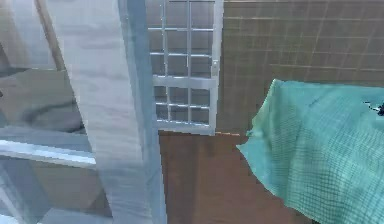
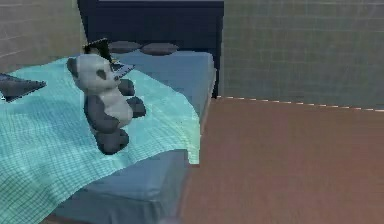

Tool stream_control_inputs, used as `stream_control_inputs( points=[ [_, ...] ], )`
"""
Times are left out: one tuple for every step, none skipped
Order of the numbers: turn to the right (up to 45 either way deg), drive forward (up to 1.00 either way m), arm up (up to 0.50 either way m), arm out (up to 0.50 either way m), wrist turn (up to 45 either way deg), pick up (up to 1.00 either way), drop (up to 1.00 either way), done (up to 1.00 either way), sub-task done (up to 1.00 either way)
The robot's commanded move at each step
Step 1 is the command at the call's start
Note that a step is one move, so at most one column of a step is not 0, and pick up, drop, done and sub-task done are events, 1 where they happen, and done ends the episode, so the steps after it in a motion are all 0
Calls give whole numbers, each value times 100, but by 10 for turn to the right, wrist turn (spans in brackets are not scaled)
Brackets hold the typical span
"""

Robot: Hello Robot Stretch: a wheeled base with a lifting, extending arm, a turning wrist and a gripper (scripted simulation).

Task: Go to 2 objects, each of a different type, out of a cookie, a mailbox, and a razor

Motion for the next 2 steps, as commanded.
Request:
stream_control_inputs(
  points=[
    [390, 0, 0, 0, 0, 0, 0, 0, 0],
    [0, 55, 0, 0, 0, 0, 0, 0, 0]
  ],
)
